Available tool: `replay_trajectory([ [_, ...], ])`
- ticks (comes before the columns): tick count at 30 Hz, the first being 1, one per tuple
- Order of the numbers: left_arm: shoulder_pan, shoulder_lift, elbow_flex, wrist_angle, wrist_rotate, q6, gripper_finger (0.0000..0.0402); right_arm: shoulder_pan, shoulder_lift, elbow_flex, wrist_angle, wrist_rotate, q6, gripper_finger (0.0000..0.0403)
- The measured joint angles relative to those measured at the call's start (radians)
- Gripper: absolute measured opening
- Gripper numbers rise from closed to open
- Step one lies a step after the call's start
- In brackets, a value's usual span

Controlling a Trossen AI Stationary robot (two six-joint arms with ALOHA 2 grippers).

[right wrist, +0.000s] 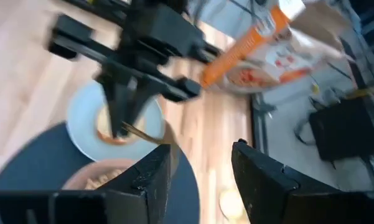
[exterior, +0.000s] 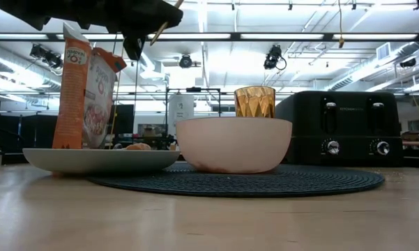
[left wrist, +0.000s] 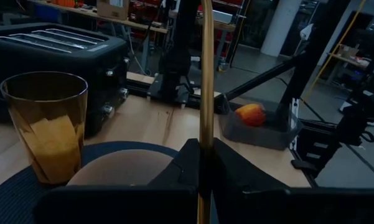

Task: Arrange a breakfast setting
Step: Put the gold spoon on the right of the orange bowl

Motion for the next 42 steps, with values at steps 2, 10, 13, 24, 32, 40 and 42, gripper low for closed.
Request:
replay_trajectory([
  [2, 0.0, 0.0, 0.0, -0.007, 0.0, 0.002, 0.0023, -0.002, -0.006, 0.0, -0.026, 0.034, 0.026, 0.018],
  [10, 0.0, -0.074, 0.0, -0.032, -0.003, 0.063, 0.0023, 0.016, -0.109, -0.113, -0.019, 0.041, 0.118, 0.0182],
  [13, 0.0, -0.119, 0.0, -0.057, -0.004, 0.093, 0.0023, 0.031, -0.197, -0.277, 0.091, 0.072, 0.123, 0.0178],
  [24, 0.005, -0.17, 0.001, 0.037, -0.007, 0.198, 0.0023, -0.007, -0.438, -1.091, 1.187, 0.009, 0.151, 0.0187],
  [32, 0.014, -0.054, 0.001, 0.173, -0.003, 0.251, 0.0023, -0.054, -0.282, -1.212, 1.854, -0.157, 0.151, 0.0223],
  [40, 0.014, -0.008, 0.001, 0.258, -0.002, 0.282, 0.0026, -0.061, -0.195, -1.109, 1.843, -0.187, 0.181, 0.0212],
  [42, 0.014, -0.008, 0.001, 0.266, -0.002, 0.281, 0.0025, -0.062, -0.194, -1.109, 1.839, -0.184, 0.181, 0.0204],
])
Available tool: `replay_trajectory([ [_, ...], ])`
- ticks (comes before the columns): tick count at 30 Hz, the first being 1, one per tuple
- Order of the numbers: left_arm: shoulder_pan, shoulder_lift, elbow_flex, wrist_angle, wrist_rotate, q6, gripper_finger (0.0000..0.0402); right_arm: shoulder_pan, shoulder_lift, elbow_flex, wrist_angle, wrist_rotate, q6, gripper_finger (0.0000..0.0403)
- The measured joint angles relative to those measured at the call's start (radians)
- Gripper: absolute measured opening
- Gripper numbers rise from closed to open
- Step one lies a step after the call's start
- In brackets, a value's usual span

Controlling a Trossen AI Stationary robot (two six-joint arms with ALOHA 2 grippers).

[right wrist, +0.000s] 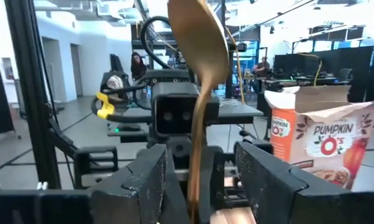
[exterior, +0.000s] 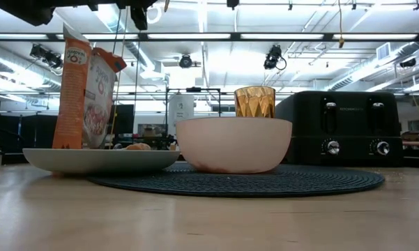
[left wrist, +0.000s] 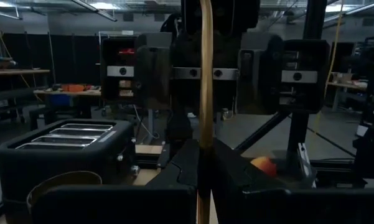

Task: Arrange a breakfast setting
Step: Put the gold spoon on the right of the orange bowl

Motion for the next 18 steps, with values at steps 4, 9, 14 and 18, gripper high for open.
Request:
replay_trajectory([
  [4, 0.0, 0.0, 0.0, 0.012, 0.0, 0.001, 0.0026, -0.008, 0.0, 0.0, 0.016, -0.013, 0.027, 0.0176],
  [9, 0.006, 0.0, 0.0, 0.012, 0.0, 0.001, 0.0027, -0.022, -0.001, 0.0, 0.026, -0.056, 0.049, 0.0118],
  [14, 0.016, 0.0, 0.0, 0.011, 0.003, 0.0, 0.0027, -0.027, -0.001, 0.0, 0.033, -0.077, 0.054, 0.0061],
  [18, 0.017, 0.0, 0.0, 0.012, 0.002, 0.0, 0.0028, -0.033, -0.001, 0.0, 0.033, -0.083, 0.058, 0.0026],
])
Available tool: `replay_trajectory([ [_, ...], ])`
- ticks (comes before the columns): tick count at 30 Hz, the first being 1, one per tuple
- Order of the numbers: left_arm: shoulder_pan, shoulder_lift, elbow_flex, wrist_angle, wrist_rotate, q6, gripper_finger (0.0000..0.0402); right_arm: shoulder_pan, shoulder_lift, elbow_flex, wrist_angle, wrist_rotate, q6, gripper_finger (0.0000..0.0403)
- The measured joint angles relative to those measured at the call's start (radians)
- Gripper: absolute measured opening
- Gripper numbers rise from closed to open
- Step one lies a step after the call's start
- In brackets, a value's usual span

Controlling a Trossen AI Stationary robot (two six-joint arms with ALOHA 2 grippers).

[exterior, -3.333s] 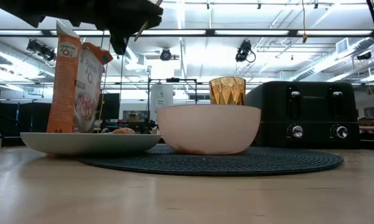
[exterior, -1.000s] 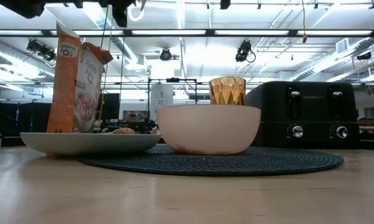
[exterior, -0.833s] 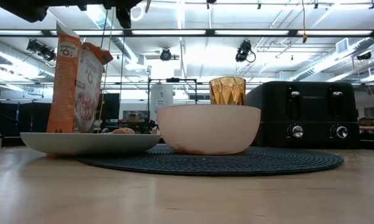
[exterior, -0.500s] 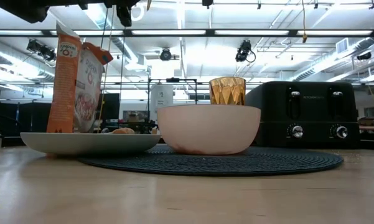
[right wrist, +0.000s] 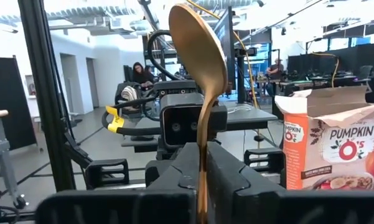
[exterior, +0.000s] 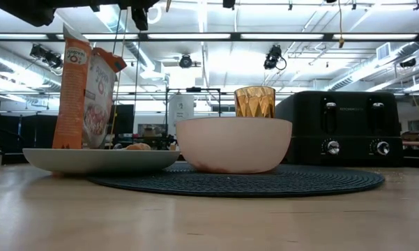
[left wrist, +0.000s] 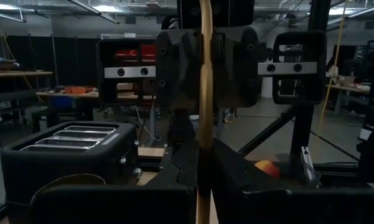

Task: Arrange a breakfast setting
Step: Put the gold spoon on the right of the orange bowl

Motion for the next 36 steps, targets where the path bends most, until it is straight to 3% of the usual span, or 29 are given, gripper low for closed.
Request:
replay_trajectory([
  [5, 0.0, 0.0, 0.0, -0.001, -0.004, -0.003, 0.0028, -0.006, 0.0, 0.0, -0.001, -0.003, 0.013, 0.0018],
  [11, 0.0, 0.0, 0.0, 0.007, 0.002, 0.004, 0.0028, -0.007, 0.0, 0.0, 0.0, -0.07, 0.001, 0.0086],
  [14, 0.001, 0.0, 0.0, 0.009, 0.0, 0.003, 0.0029, -0.007, 0.0, 0.0, 0.002, -0.059, -0.001, 0.0098],
  [26, 0.027, 0.027, -0.001, 0.046, 0.002, 0.001, 0.0029, -0.017, 0.0, 0.0, 0.006, -0.037, -0.001, 0.005],
  [36, 0.031, 0.065, 0.001, 0.085, 0.004, -0.005, 0.0026, -0.021, 0.0, 0.0, 0.0, -0.047, -0.004, 0.0058],
])
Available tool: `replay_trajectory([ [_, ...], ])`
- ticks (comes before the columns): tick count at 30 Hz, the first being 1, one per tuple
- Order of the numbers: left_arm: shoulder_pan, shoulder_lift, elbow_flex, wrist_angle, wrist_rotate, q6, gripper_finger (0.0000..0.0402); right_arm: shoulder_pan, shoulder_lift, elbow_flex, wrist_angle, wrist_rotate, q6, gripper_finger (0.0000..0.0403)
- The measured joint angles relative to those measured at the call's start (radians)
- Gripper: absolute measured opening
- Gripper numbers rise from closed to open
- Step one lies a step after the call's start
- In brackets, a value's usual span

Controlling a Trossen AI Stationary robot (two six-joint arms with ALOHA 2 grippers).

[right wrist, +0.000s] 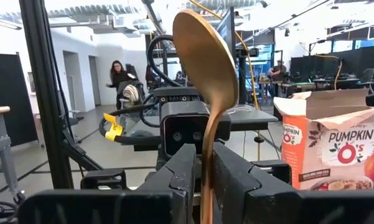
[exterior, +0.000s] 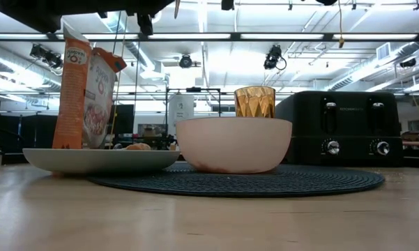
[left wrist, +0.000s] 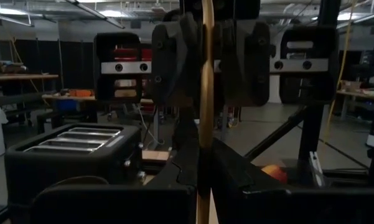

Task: Arrange a breakfast setting
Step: Put the gold spoon on the right of the orange bowl

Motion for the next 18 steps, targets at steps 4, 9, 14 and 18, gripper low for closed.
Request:
replay_trajectory([
  [4, 0.002, 0.006, 0.0, 0.003, 0.0, 0.005, 0.0027, -0.006, 0.0, 0.0, -0.002, 0.0, 0.003, 0.0044],
  [9, 0.002, 0.007, 0.0, 0.008, 0.0, 0.009, 0.0027, -0.006, 0.0, 0.0, -0.006, 0.0, 0.002, 0.0022],
  [14, 0.002, 0.007, 0.0, 0.011, 0.0, 0.012, 0.0028, -0.006, 0.0, 0.0, -0.006, 0.0, 0.0, 0.0019],
  [18, 0.002, 0.007, 0.0, 0.012, 0.0, 0.013, 0.0035, -0.008, 0.0, 0.0, -0.007, 0.0, 0.0, 0.0018],
])
